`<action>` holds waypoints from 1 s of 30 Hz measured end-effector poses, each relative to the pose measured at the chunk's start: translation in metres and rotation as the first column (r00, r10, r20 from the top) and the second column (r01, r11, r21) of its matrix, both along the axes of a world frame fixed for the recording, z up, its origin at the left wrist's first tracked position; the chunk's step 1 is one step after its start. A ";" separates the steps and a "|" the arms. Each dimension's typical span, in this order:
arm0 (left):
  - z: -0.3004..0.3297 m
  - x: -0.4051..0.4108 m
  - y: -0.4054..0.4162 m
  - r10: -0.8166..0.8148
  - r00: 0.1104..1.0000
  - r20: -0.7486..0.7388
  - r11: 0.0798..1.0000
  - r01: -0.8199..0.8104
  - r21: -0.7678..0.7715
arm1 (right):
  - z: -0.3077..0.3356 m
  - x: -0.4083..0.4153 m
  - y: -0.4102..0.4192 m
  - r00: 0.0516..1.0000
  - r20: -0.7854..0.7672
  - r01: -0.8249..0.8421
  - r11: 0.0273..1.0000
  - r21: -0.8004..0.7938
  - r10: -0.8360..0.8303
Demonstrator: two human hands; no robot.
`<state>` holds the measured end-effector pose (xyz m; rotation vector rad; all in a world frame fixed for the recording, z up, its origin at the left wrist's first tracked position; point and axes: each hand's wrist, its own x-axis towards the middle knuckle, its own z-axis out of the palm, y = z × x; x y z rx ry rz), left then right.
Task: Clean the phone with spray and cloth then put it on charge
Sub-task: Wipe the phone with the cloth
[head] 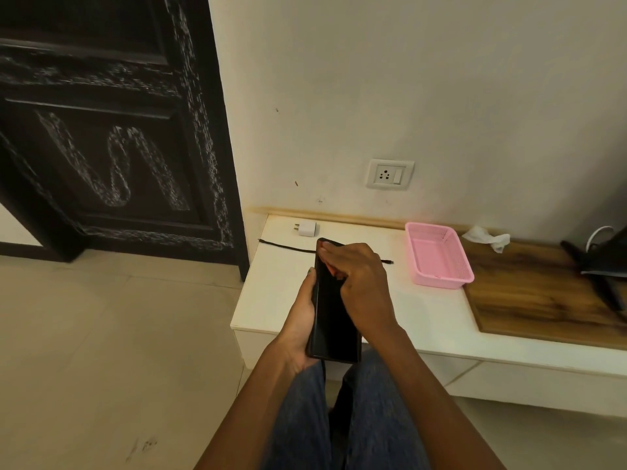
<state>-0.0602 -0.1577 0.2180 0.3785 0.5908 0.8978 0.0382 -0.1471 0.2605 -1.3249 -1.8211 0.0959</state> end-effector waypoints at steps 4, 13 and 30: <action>-0.002 -0.009 0.003 -0.027 0.994 -0.102 0.998 0.021 -0.061 | -0.002 0.022 0.000 0.998 -0.065 0.009 1.000 -0.017 -0.010; -0.012 -0.015 0.007 -0.020 0.993 -0.120 0.999 0.014 -0.050 | -0.008 0.021 -0.022 0.999 -0.024 0.031 0.999 -0.014 -0.031; -0.008 -0.013 0.004 -0.049 0.993 -0.104 0.997 0.042 -0.071 | -0.007 0.024 -0.008 0.999 -0.027 0.029 0.998 -0.048 -0.031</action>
